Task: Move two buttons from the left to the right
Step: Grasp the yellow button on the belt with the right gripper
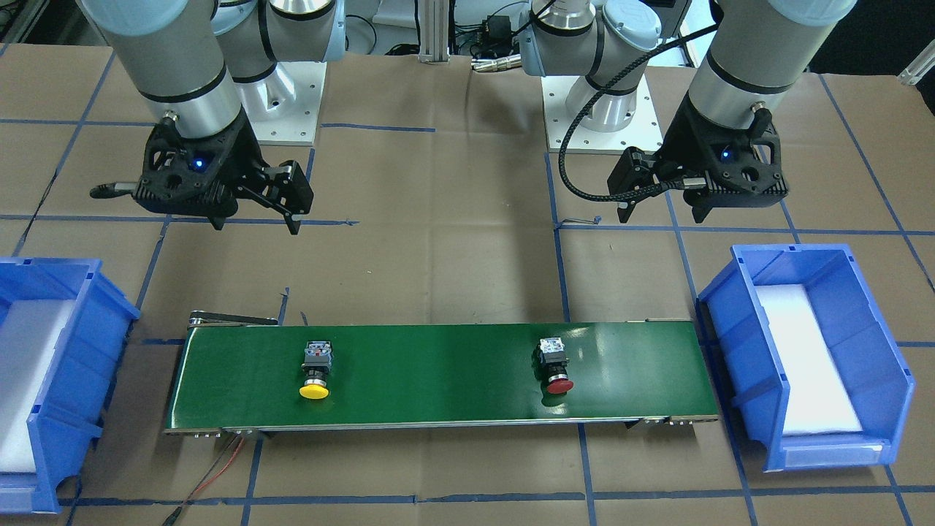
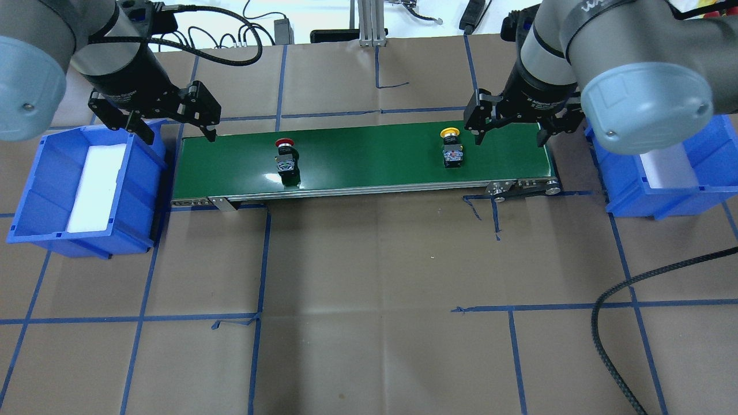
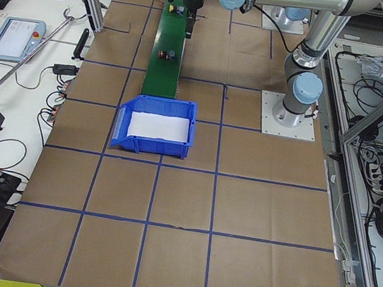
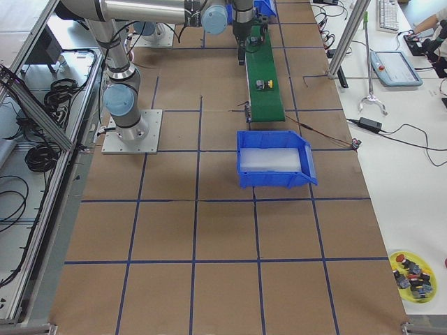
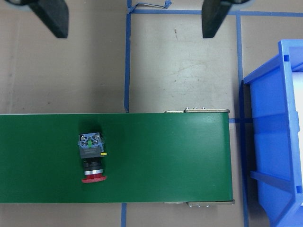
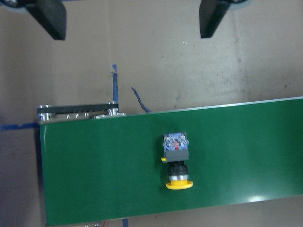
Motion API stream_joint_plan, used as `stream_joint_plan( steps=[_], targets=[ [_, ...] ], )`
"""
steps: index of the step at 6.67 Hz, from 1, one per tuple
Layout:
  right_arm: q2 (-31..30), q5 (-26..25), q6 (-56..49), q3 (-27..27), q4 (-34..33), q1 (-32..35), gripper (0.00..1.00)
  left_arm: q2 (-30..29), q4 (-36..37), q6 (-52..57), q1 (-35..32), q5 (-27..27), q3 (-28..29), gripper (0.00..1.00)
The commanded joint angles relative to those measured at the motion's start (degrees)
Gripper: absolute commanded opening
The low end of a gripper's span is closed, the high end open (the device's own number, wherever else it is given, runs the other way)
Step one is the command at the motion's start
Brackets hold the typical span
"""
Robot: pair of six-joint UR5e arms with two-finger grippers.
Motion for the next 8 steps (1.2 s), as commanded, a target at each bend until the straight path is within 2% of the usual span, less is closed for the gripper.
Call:
stream_joint_plan(
  steps=[1,2,5,8],
  targets=[
    [6.42,0.52,-0.85,-0.23,-8.83,-0.26,1.0,-0.23,0.0,0.0,0.0,0.0,0.23,1.0],
    [9.66,0.6,-0.94,-1.19,-11.56,-1.13,1.0,-0.23,0.0,0.0,0.0,0.0,0.32,1.0],
    [18.63,0.6,-1.65,-7.59,-11.5,-3.33,1.0,-0.32,0.0,0.0,0.0,0.0,0.24,1.0],
    [24.1,0.6,-1.47,-7.27,-12.2,-3.16,1.0,-0.32,0.0,0.0,0.0,0.0,0.32,1.0]
  ],
)
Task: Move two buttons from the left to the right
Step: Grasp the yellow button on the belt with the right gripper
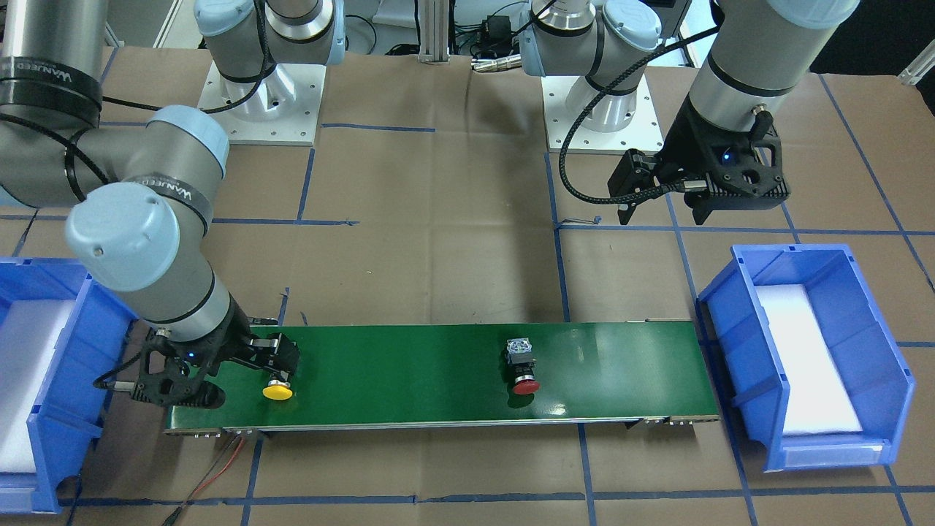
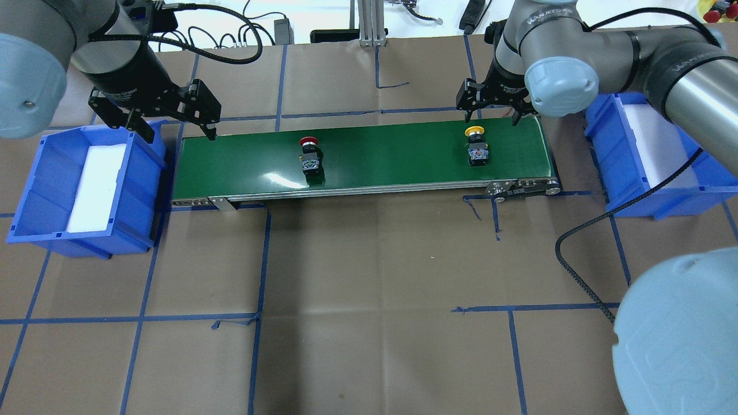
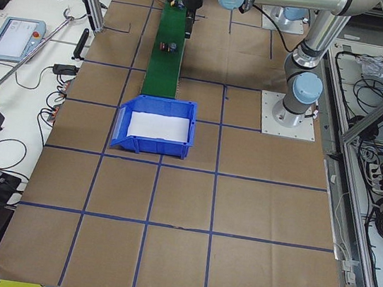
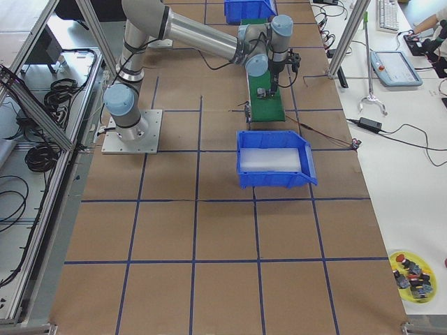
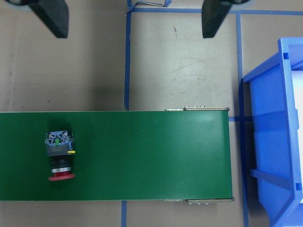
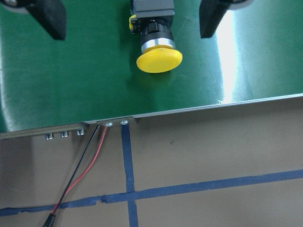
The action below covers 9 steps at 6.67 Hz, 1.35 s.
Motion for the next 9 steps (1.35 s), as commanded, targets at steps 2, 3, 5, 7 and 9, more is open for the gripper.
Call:
stream_joint_plan(
  steps=[2,3,5,7,9],
  targets=[
    [2.56,-0.07,0.03,1.46,0.47,0.02,0.97,-0.11,0.0,0.0,0.0,0.0,0.04,1.0],
    [2.22,0.1,-0.23,1.64,0.9,-0.06,0.65,-0.11,0.0,0.0,0.0,0.0,0.04,1.0],
    [1.34,2.82,-4.96,0.95,7.82,-1.29,0.04,-0.19,0.09,0.0,0.0,0.0,0.04,1.0],
    [-1.72,2.39,-5.59,0.16,9.08,-2.52,0.02,-0.19,0.09,0.0,0.0,-0.09,0.04,1.0],
    [-5.86,2.3,-10.38,-8.06,20.27,-10.29,0.03,-0.19,0.18,0.0,0.0,-0.09,0.03,1.0]
  ],
)
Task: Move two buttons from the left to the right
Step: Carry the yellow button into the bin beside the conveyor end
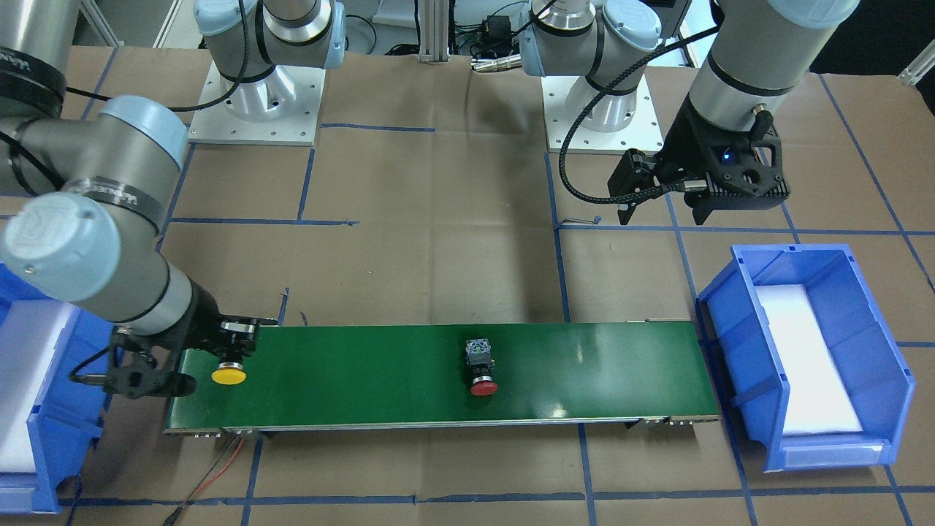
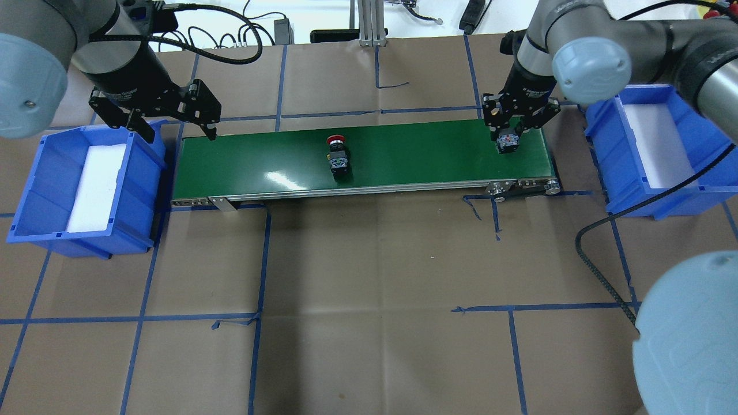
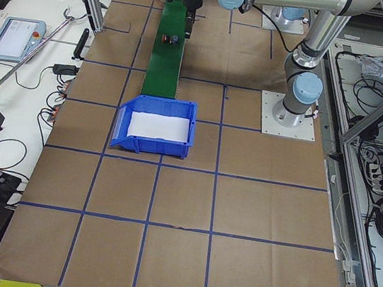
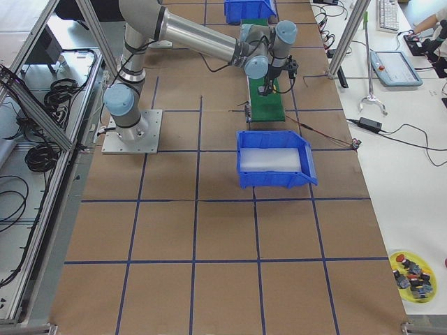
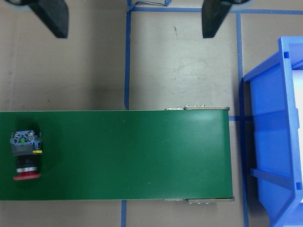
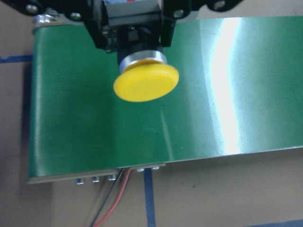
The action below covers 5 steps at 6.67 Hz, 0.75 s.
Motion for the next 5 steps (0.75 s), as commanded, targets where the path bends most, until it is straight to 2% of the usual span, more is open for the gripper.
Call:
stream_joint_plan(
  steps=[1,2,3,4,5],
  targets=[
    [-1.95,-0.15,-12.54,-10.08,10.74,-10.88,0.03,-0.38,0.15,0.0,0.0,-0.05,0.16,1.0],
    [-1.34,-2.24,-21.33,-13.09,12.53,-17.98,0.03,-0.3,0.15,0.0,0.0,-0.05,0.16,1.0],
    [-0.82,-6.88,-28.55,-13.12,11.41,-22.06,0.03,-0.38,0.15,0.0,0.0,-0.05,0.33,1.0],
    [1.19,-8.4,-28.45,-11.99,11.32,-23.58,0.03,-0.3,0.24,0.0,0.0,0.04,0.33,1.0],
    [1.91,-8.42,-28.45,-8.67,7.4,-24.9,0.03,-0.38,0.24,0.0,0.0,0.04,0.33,1.0]
  ],
)
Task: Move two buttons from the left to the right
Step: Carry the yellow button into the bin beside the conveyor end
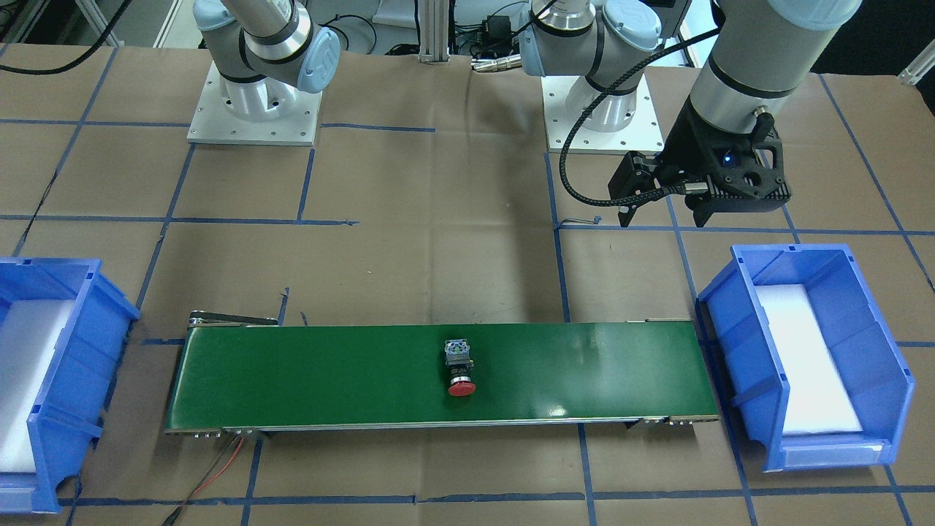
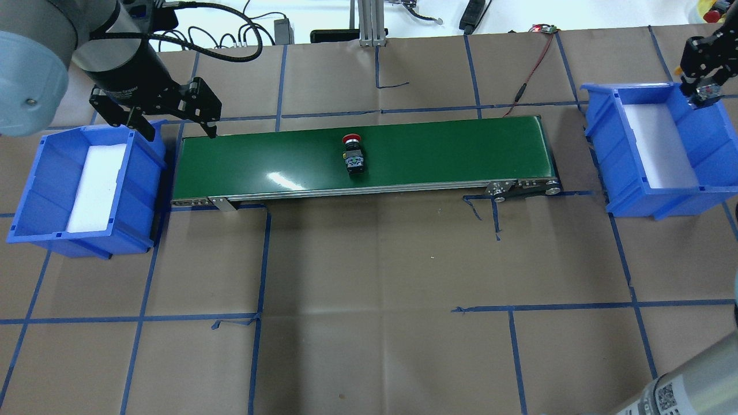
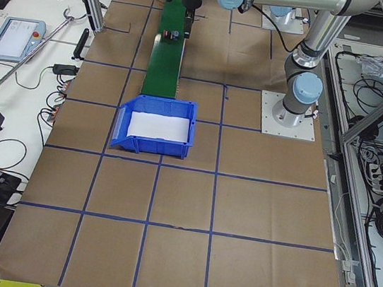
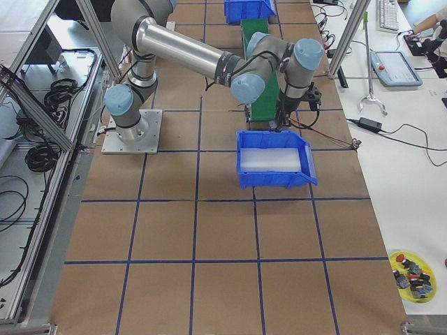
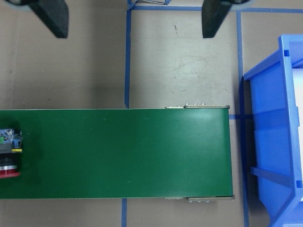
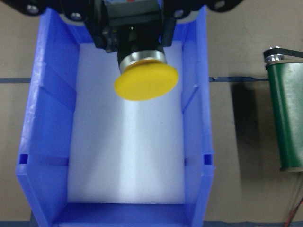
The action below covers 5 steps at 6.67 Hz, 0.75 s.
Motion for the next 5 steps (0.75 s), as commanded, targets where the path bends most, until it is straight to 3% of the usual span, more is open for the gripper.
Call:
stream_joint_plan(
  steps=[1,3,5],
  targets=[
    [1.02,-0.94,-0.8,7.64,-8.01,-2.75,0.03,0.13,0.03,0.0,0.0,-0.06,-0.23,1.0],
    [1.01,-0.68,-0.71,17.04,-20.21,-2.93,0.03,0.56,0.03,0.0,0.0,-0.15,0.03,1.0],
    [2.15,-0.33,0.43,19.72,-23.44,-2.85,0.03,1.18,0.03,0.0,0.0,-0.06,-0.75,1.0]
  ],
)
